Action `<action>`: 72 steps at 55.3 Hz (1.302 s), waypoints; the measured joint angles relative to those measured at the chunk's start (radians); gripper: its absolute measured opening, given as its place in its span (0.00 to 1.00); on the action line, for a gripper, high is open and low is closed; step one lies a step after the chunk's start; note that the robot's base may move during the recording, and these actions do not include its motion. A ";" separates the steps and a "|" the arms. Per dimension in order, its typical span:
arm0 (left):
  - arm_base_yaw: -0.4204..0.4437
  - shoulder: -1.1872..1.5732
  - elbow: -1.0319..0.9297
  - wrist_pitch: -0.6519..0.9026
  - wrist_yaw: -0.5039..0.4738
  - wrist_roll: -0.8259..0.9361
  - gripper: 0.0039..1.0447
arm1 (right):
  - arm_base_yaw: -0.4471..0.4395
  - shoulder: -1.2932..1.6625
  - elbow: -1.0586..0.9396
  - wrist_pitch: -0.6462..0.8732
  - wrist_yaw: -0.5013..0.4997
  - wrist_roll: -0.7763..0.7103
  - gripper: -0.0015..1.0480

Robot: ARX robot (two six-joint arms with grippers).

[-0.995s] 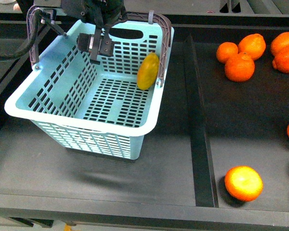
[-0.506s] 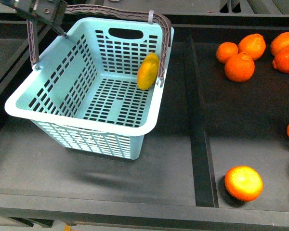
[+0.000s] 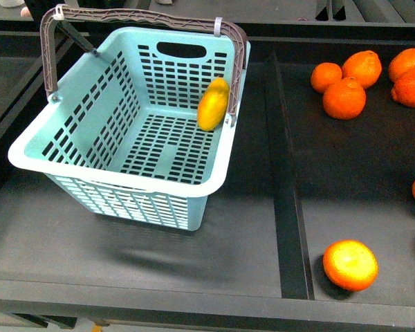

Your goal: Pick mango and avocado into basket

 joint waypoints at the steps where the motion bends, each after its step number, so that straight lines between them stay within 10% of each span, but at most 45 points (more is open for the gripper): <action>1: 0.008 -0.010 -0.013 0.001 0.005 0.003 0.01 | 0.000 0.000 0.000 0.000 0.000 0.000 0.92; 38: 0.261 -0.517 -0.372 -0.153 0.251 0.035 0.02 | 0.000 0.000 0.000 0.000 0.000 0.000 0.92; 72: 0.266 -0.951 -0.388 -0.540 0.260 0.036 0.02 | 0.000 0.000 0.000 0.000 0.000 0.000 0.92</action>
